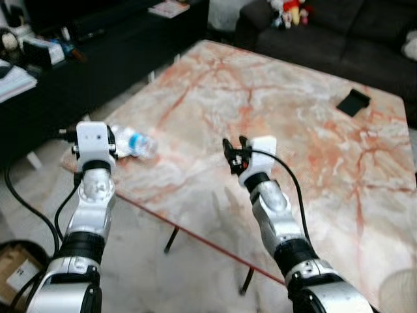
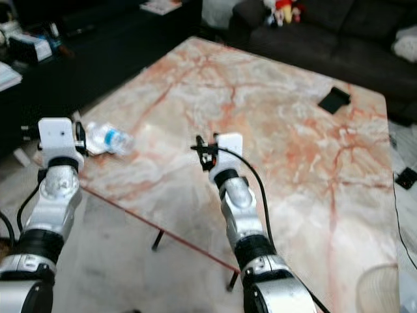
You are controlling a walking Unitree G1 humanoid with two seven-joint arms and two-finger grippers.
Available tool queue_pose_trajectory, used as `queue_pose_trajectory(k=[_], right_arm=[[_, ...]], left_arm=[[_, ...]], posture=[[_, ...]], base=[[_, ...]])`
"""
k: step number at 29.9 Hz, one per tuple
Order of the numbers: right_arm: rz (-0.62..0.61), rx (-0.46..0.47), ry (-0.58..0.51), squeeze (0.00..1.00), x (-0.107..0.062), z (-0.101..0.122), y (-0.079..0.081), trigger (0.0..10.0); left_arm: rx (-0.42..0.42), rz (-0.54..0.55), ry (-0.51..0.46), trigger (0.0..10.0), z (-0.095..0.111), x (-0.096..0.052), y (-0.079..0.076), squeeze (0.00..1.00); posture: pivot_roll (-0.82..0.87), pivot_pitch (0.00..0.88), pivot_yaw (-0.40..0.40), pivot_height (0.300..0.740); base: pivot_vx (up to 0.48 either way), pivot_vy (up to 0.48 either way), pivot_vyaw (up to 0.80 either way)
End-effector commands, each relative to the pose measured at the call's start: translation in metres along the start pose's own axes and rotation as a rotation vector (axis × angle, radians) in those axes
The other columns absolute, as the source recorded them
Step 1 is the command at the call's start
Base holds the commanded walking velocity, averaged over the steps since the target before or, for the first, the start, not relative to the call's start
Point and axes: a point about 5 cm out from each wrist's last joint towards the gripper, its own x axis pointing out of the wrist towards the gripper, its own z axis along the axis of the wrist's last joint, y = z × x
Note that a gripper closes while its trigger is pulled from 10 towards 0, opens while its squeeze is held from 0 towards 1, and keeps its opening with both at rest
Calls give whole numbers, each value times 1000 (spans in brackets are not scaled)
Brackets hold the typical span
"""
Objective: Picking trash to rubbish bin
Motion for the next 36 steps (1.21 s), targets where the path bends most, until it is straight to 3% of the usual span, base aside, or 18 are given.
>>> queue_pose_trajectory(k=[1,8,22,28,36], right_arm=[[1,3,-12,0,1,3,0,10000],[6,5,-12,0,1,3,1,10000],[13,7,-8,0,0,2,2,10000],[17,9,-7,0,0,2,2,10000],[19,11,-10,0,1,2,2,10000]], left_arm=[[26,1,-6,10000,1,-1,2,0],[26,-13,-23,10000,3,-1,0,0],[22,-34,-55,10000,8,-2,-3,0],[-9,-48,29,10000,0,3,0,0],[-62,-23,60,10000,5,17,3,0]], posture=[[100,101,-118,740],[100,102,-119,740],[100,105,-121,740],[102,106,-122,740],[99,104,-120,740]], base=[[337,0,0],[335,0,0],[0,0,0],[0,0,0],[0,0,0]])
